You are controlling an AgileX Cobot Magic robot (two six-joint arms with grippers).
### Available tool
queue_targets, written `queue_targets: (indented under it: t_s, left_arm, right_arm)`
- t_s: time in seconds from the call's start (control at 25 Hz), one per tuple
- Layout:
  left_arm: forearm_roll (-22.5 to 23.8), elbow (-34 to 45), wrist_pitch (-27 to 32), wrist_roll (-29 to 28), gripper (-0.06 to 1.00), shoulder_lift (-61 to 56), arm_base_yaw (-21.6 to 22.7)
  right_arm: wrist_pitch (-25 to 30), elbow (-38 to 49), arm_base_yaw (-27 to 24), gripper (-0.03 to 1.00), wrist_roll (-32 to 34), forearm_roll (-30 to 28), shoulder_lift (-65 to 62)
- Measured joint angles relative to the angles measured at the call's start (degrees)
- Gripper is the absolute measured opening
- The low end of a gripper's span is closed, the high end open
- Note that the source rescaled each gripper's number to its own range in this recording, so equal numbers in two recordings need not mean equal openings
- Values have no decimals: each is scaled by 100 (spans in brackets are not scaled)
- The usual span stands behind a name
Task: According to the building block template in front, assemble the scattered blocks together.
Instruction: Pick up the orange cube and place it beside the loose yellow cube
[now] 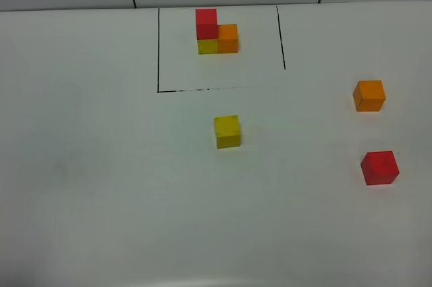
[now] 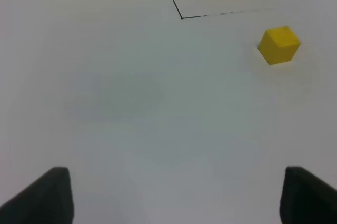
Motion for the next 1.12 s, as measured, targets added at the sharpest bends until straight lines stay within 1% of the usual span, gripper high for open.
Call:
queue_targets:
  t_s: [0.12,0.32,0.52,0.84,1.12]
  left_arm:
    - [0,0,0,0,56,0,0]
    - [0,0,0,0,43,0,30]
    - [0,0,0,4,32,0,248]
    - [0,0,0,4,19,0,311]
    - [-6,0,0,14,13,0,311]
  right_arm:
    - [0,0,0,71,0,0,0]
    - [0,0,0,71,0,0,0]
    - [0,0,0,71,0,0,0]
    - [-4,0,0,71,0,0,0]
    - [-4,0,0,71,0,0,0]
